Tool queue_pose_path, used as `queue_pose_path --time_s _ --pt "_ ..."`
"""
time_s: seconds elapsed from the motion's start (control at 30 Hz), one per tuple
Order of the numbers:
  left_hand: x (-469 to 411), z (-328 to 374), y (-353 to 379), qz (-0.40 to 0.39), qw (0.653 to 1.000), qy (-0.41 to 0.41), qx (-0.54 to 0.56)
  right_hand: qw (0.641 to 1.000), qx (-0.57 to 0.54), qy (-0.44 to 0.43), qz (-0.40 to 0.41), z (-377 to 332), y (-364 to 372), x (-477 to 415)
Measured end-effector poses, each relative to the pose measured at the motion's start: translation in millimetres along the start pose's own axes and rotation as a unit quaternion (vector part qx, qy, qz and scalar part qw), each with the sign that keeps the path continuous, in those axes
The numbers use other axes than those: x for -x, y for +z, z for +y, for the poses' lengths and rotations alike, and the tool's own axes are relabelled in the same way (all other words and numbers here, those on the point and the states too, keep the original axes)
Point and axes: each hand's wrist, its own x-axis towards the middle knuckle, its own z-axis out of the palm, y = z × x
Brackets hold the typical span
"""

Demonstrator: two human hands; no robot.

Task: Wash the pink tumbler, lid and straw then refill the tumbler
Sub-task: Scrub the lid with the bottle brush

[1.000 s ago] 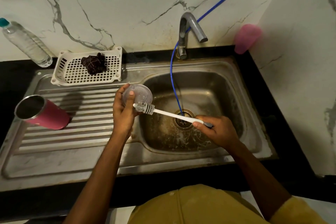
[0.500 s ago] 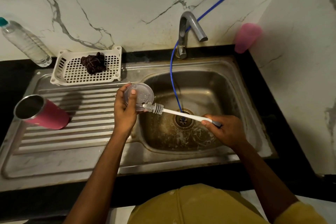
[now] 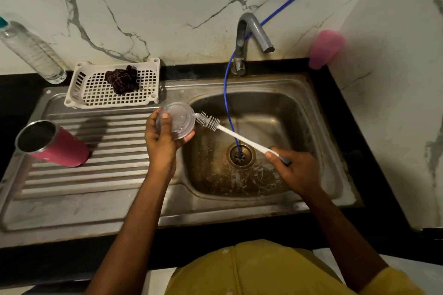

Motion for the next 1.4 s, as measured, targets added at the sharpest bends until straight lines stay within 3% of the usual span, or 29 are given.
queue_pose_path --time_s 0.23,0.7,1.4 --pt "-1 0 -2 -0.002 1.0 0.003 -0.002 0.996 -0.07 -0.018 -0.053 -5 2 2" --pt "-4 6 -2 0.022 0.999 -0.035 0.028 0.998 -0.034 0.006 -0.048 -29 11 5" --pt "-6 6 -15 -0.061 0.995 0.021 -0.079 0.985 -0.082 0.101 -0.117 -39 7 -10"
